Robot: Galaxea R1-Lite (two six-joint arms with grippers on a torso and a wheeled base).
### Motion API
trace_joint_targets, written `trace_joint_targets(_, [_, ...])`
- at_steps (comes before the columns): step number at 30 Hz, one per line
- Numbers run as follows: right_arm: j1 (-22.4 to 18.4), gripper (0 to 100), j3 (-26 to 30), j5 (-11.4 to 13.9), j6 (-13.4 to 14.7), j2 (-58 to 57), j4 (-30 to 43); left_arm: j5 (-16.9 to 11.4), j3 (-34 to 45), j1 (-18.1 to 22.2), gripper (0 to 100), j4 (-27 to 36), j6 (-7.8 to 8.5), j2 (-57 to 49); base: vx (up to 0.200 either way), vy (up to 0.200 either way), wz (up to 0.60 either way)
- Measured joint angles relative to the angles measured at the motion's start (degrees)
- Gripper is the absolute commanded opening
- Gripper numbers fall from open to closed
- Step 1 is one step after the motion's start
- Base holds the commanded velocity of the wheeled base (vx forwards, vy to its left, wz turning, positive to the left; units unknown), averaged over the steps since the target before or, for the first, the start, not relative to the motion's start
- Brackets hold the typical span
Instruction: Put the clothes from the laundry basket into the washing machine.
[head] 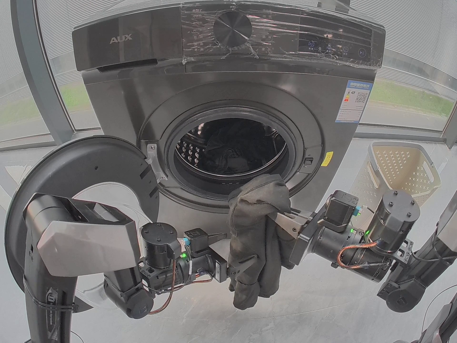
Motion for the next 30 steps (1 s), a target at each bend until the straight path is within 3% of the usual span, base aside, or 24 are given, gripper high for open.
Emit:
trace_joint_targets(14, [0.5,0,-0.1,0.0,0.4,0.9,-0.1,0.2,-5.7,1.7,100,0.5,0.27,3.8,0.000,0.000,0.00])
trace_joint_targets(15, [0.6,0,-0.1,-0.1,0.5,0.9,-0.1,0.2,-6.2,1.7,0,0.5,0.24,4.2,0.000,0.000,0.00])
trace_joint_targets(30, [-0.2,0,0.4,0.0,0.6,1.1,-0.3,0.0,-7.7,2.1,0,-0.1,0.13,5.2,0.000,0.000,0.00])
